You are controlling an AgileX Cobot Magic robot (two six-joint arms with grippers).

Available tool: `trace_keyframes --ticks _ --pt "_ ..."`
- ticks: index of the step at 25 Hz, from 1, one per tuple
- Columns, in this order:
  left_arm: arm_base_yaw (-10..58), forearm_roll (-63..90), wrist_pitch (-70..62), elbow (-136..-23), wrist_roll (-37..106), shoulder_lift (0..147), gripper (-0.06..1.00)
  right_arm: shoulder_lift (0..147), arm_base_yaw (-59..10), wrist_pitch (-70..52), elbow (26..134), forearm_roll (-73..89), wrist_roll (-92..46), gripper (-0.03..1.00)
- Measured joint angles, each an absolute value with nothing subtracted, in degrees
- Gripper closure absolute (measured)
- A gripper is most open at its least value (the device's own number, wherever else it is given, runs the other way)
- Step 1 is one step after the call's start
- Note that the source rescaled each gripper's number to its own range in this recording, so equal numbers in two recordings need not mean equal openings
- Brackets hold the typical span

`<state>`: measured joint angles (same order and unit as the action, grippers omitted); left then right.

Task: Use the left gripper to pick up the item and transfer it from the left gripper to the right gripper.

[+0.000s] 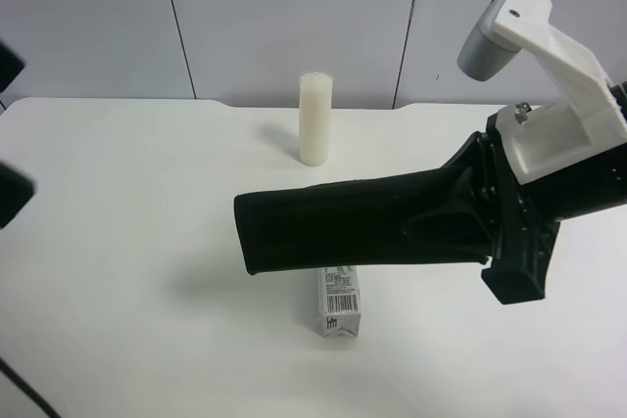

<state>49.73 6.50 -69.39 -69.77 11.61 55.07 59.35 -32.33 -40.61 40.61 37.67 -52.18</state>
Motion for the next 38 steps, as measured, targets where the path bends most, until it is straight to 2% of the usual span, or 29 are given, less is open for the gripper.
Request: trace_keyframes --ticks 10,17,23,38 --pt "49.7 5.4 -69.7 -44.8 6.4 26.8 -0.05 59.3 -32.3 -40.6 40.6 37.7 -52.2 0.96" --pt "49.7 5.1 -66.5 -32.9 6.4 9.1 -0.05 59.3 -32.3 -40.6 40.6 37.7 -52.1 0.96" --pt "49.7 4.2 -64.0 -30.9 4.6 0.3 -0.05 59.3 -32.3 -40.6 40.6 37.7 -51.3 0.96" --pt "49.7 2.2 -60.7 -29.1 0.8 -0.4 -0.05 59.3 -32.3 -37.4 40.6 37.9 -50.6 0.96"
